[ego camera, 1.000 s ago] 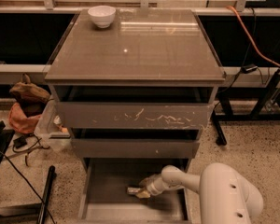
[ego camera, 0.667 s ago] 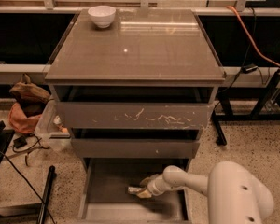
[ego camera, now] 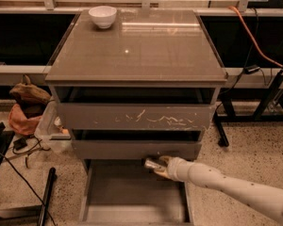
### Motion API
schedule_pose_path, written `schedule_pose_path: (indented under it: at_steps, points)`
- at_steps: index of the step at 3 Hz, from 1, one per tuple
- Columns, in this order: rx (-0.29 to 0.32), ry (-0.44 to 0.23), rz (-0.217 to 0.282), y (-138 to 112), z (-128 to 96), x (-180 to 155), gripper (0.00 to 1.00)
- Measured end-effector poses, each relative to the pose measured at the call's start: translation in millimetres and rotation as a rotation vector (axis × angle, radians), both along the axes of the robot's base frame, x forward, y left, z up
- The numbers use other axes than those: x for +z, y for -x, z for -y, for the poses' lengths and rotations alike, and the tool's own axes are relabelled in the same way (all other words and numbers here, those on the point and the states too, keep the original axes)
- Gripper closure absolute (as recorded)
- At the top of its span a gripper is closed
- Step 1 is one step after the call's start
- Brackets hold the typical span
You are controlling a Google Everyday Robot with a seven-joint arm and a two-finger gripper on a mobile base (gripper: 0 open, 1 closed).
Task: Pick redbull can from bottom drawer and place on counter
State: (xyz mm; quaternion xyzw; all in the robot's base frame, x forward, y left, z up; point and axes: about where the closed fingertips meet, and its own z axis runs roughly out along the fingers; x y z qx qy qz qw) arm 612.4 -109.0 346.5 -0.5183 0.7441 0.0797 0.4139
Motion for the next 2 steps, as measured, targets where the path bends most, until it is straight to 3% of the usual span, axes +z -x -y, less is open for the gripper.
schedule_pose_path:
  at_steps: [1, 2]
  points:
    - [0.007, 0.032, 0.103, 14.0, 6.7, 58.3, 1.0]
    - [0.018, 0.034, 0.099, 16.5, 2.5, 57.7, 1.0]
